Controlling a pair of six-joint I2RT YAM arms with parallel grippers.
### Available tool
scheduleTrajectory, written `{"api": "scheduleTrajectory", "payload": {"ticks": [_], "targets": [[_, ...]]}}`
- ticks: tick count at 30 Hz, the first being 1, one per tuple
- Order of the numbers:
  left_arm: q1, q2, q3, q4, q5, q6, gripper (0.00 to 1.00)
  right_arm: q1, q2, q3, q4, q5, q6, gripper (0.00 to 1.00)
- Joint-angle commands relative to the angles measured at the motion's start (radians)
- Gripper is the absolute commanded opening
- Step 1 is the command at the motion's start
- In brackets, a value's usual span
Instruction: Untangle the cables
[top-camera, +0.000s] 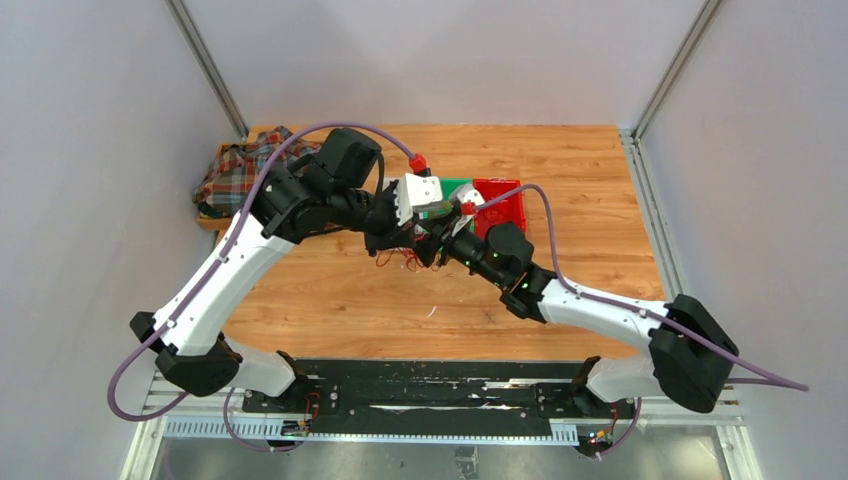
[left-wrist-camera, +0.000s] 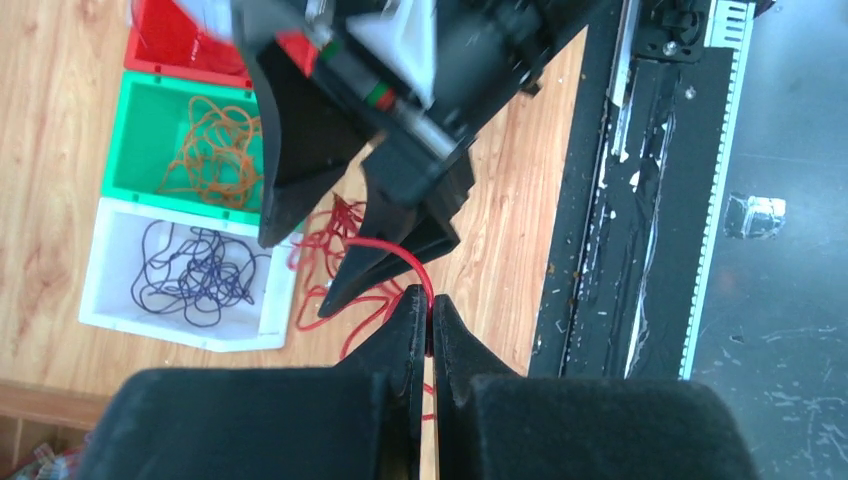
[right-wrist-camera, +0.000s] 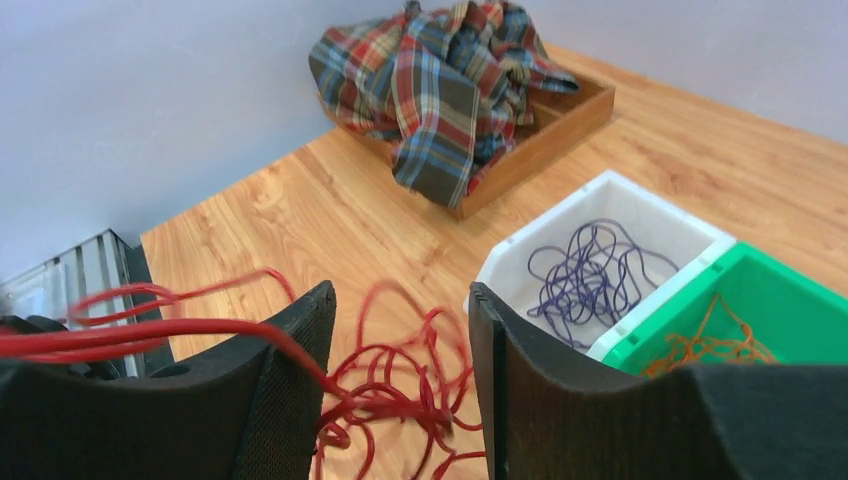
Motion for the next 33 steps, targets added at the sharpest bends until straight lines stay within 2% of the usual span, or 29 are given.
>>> {"api": "scheduleTrajectory", "payload": {"ticks": [1,9,14,19,25,27,33], "targets": [[-0.022,-0.012,0.106,-0.017,0.02,-0.022,0.0,0.006,0.065,-0.012,0.053,0.026,-0.004,0.51],[-0.044,0.028,0.362,-0.019,-0.05,-0.079,0.0,0.007,0.191,-0.089,0.151,0.064,0.054,0.49],[-0.044,0.01,0.462,-0.018,-0.155,0.018,0.0,0.008,0.238,-0.148,0.221,0.053,0.142,0.44],[-0.044,0.021,0.555,-0.003,-0.28,0.148,0.0,0.04,0.271,-0.202,0.265,0.078,0.199,0.44],[-0.044,0.009,0.547,0.015,-0.291,0.19,0.0,0.072,0.279,-0.231,0.281,0.107,0.214,0.44],[-0.044,-0.004,0.515,0.015,-0.285,0.19,0.0,0.072,0.23,-0.236,0.268,0.107,0.195,0.47],[-0.044,-0.032,0.448,0.015,-0.266,0.198,0.0,0.073,0.018,-0.182,0.13,0.124,0.076,0.71]]}}
